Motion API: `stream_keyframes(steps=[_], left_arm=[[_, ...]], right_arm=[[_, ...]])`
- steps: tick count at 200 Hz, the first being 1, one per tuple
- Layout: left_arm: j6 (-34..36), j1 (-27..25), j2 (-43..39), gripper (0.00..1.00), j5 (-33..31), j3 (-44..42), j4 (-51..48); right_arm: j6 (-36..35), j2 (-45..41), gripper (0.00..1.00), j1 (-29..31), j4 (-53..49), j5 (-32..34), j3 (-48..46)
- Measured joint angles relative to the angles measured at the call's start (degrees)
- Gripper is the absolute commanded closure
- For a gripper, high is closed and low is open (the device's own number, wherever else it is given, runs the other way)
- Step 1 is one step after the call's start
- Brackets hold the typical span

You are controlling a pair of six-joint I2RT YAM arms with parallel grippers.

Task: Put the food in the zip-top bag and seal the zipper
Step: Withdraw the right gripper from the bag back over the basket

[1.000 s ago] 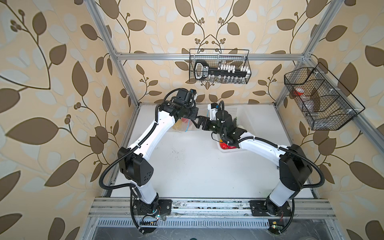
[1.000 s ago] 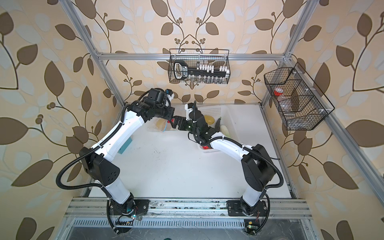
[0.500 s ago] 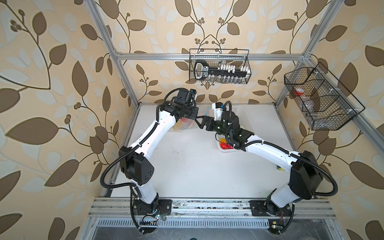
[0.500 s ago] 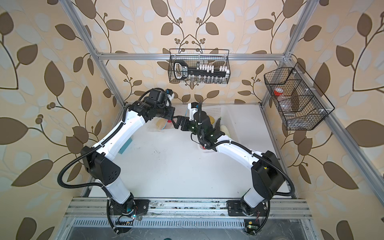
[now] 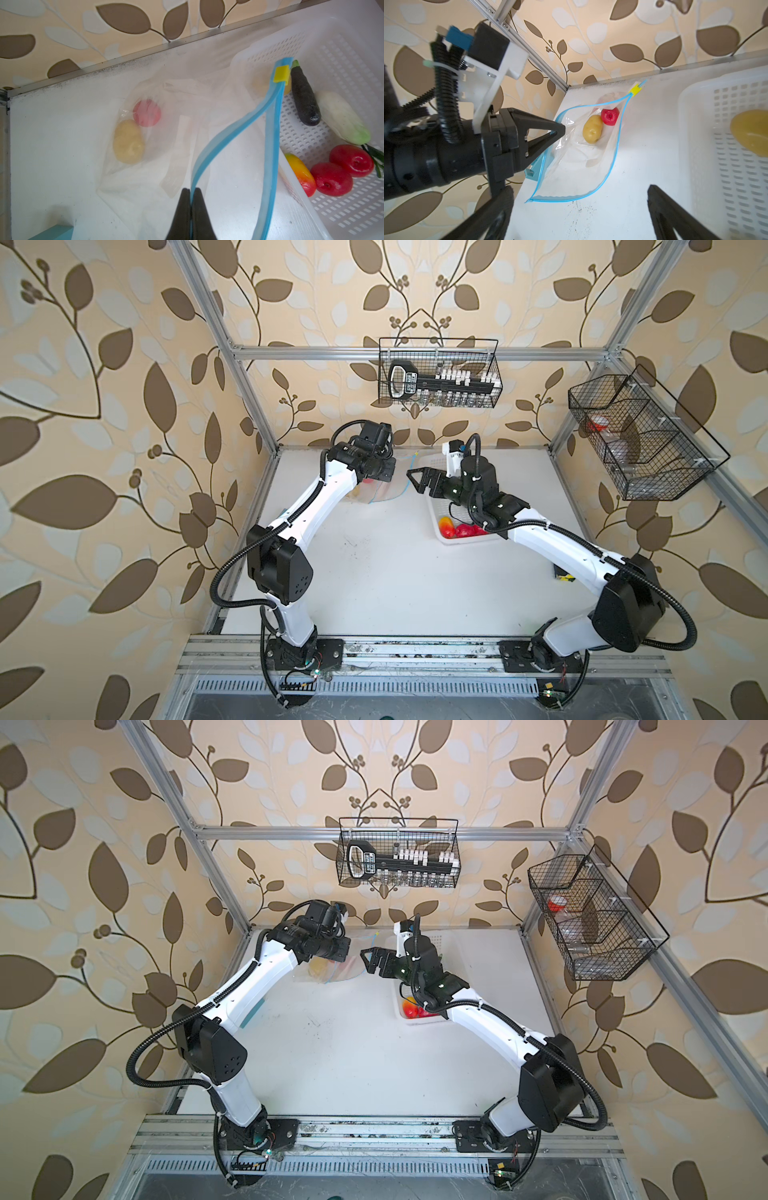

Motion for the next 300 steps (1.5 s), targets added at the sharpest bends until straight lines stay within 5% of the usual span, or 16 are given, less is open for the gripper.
stream_keyframes(steps=[100,300], left_arm=[[1.16,0.04,0.33,1.0,-2.95,0.0,-0.22],[3.02,0.04,0.31,1.0,0.92,-2.47,1.4]], right_arm=[[-2.62,-1.51,0.0,-3.5,-14.88,13.46,3.04],[-11.87,8.44,0.0,-13.79,-36.33,20.04,11.13]])
